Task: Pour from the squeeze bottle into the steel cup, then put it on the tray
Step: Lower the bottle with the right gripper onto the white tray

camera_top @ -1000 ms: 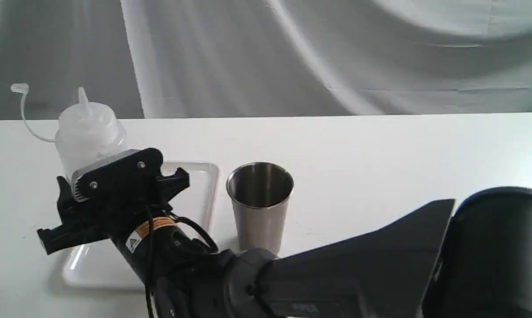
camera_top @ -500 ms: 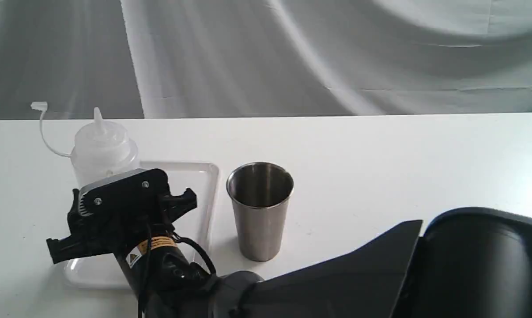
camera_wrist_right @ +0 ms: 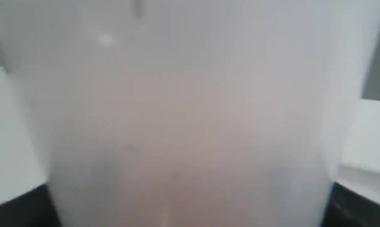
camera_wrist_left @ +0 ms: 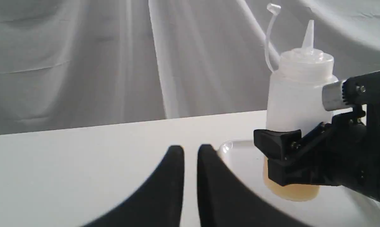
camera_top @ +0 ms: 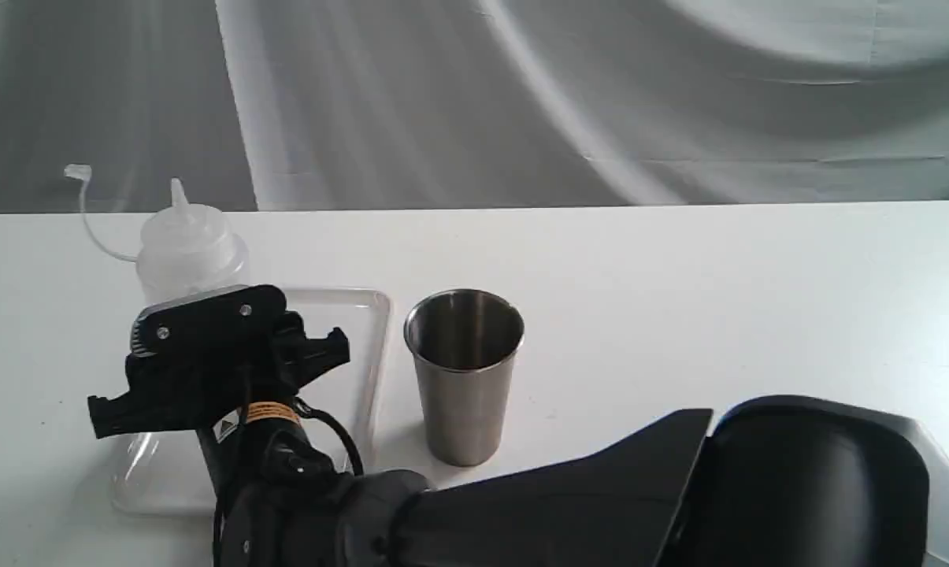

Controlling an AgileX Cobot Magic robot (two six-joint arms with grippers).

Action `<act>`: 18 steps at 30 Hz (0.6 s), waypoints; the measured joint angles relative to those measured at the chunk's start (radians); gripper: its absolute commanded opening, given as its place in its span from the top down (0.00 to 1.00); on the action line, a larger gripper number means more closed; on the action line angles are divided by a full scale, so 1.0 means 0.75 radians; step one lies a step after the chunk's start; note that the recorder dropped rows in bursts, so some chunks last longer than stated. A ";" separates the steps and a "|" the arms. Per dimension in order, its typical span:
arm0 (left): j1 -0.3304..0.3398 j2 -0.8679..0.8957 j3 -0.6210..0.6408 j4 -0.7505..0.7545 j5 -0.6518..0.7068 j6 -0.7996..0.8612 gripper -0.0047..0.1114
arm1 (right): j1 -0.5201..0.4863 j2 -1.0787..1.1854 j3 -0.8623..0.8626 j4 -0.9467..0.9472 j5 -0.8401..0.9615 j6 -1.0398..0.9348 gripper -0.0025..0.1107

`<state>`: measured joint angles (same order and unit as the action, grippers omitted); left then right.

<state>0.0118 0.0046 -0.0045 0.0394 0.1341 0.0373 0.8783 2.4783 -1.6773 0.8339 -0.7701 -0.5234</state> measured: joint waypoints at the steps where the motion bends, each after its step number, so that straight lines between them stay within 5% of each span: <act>1: 0.000 0.000 0.000 0.000 0.000 0.000 0.89 | 0.000 0.001 0.000 0.038 0.000 -0.007 0.98; 18: 0.000 0.000 0.000 0.000 0.000 0.000 0.89 | 0.000 0.052 -0.002 0.109 0.034 -0.023 0.98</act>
<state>0.0118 0.0046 -0.0045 0.0394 0.1341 0.0373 0.8783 2.5175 -1.6791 0.9155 -0.7448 -0.5405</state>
